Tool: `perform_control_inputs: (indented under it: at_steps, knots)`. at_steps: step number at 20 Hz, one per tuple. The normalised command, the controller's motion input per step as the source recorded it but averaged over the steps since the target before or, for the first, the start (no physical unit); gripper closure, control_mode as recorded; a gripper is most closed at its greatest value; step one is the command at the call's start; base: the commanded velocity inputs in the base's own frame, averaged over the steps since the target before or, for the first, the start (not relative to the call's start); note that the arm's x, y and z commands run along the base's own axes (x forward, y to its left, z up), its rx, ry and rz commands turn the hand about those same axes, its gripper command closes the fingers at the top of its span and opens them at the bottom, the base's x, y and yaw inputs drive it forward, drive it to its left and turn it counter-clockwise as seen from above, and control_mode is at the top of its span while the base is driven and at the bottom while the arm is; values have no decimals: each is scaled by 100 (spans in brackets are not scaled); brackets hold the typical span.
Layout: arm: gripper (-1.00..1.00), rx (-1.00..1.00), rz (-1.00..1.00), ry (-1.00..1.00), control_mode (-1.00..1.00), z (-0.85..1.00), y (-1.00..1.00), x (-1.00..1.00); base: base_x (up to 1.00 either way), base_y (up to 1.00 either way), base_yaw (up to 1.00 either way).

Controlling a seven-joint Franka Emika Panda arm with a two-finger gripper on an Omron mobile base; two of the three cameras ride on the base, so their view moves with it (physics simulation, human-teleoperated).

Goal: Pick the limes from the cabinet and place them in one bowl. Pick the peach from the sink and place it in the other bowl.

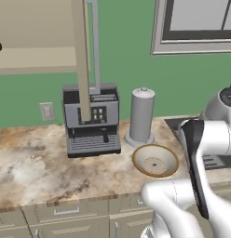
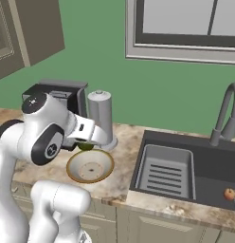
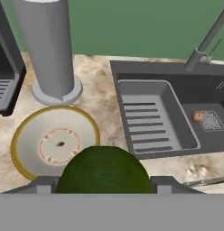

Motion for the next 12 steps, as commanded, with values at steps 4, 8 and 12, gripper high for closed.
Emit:
perform_control_inputs:
  at_steps: [4, 8, 12]
  knots:
    - [100, 2, 12, 20, -100, -66, 27, 74, 0, 0, 0]
    - [100, 5, 14, 15, -100, -83, 25, 79, 0, 0, 0]
    - [100, 10, 16, 9, -100, -76, 5, 62, 0, 0, 0]
